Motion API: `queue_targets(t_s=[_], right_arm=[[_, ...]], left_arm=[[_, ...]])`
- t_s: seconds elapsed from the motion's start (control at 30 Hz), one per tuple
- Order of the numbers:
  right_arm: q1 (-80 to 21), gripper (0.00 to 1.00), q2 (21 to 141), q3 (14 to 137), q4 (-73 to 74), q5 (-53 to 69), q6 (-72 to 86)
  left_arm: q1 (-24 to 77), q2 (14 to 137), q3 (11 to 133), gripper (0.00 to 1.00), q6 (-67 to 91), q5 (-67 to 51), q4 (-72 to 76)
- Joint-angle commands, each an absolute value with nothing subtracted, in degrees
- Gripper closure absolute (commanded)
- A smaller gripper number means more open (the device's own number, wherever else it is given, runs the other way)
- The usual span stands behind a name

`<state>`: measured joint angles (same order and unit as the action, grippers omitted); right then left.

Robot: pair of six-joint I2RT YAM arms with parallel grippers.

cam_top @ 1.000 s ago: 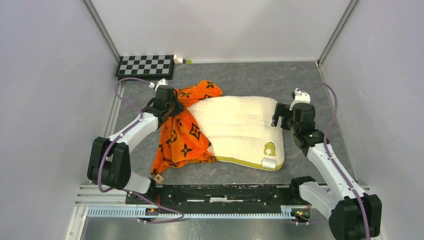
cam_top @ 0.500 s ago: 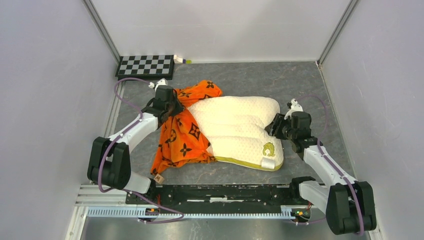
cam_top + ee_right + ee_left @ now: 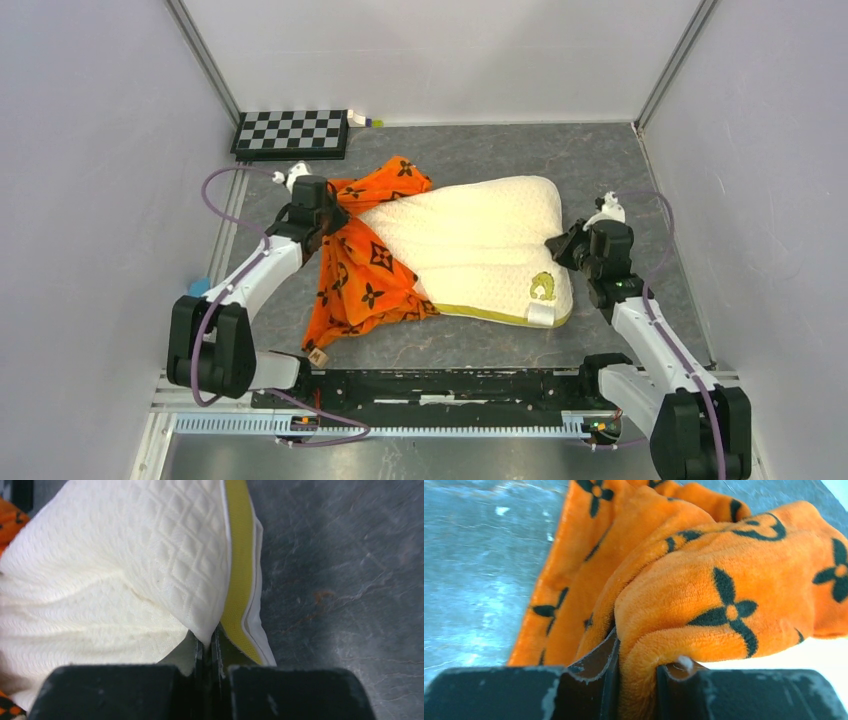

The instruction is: Remove the pillowcase from the pillow

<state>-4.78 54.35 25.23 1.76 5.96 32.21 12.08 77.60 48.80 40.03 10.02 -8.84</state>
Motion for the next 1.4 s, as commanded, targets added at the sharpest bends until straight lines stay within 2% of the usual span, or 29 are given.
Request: queue_targets(t_s=[0.0,0.13,0.27,0.47,0.8,0.97,1.07,1.17,1.23,1.33,1.37], right_arm=[[-2.35,1.0,51.94,33.25,3.32,-11.29,31.79],[-0.53,1.0,52.42,38.23,7.28,-19.17,28.75],[2.92,1.0,51.11,39.44,8.45,-23.35,27.38],[9.76,1.0,49.34,39.3,9.54,-25.12,27.82],[12.52,1.0,46.43,35.9,8.93,-27.4,32.3],[15.28,1.0,44.78,36.11,11.96,-32.61,35.53],[15.64,1.0,42.78,34.43,11.11,-34.06,36.9],[15.67,1.0,42.0,32.93,8.94,-33.15,36.44],[15.72,1.0,42.46,32.33,6.64,-29.26,34.85],[15.66,0.98,43.9,31.86,2.87,-18.24,32.98],[15.71,0.92,44.64,31.91,1.13,-11.92,31.19]], left_arm=[[6.36,74.09,48.33,0.98,41.42,25.57,-6.42],[4.21,72.34,48.41,0.97,42.39,35.99,-10.31],[3.22,69.95,47.68,0.96,45.66,41.7,-11.86],[3.02,68.64,47.57,0.97,47.95,44.34,-13.13],[3.05,67.88,47.13,0.95,50.91,46.77,-14.7],[2.95,68.12,48.04,0.86,58.43,53.0,-21.5],[2.91,67.28,47.84,0.84,62.54,55.58,-24.19],[2.9,66.64,47.64,0.84,62.82,55.04,-23.97],[2.94,66.53,47.31,0.89,60.16,52.08,-21.11],[2.97,67.04,44.67,0.93,47.81,37.15,-6.24],[2.95,67.97,43.96,0.9,42.64,29.62,0.63]])
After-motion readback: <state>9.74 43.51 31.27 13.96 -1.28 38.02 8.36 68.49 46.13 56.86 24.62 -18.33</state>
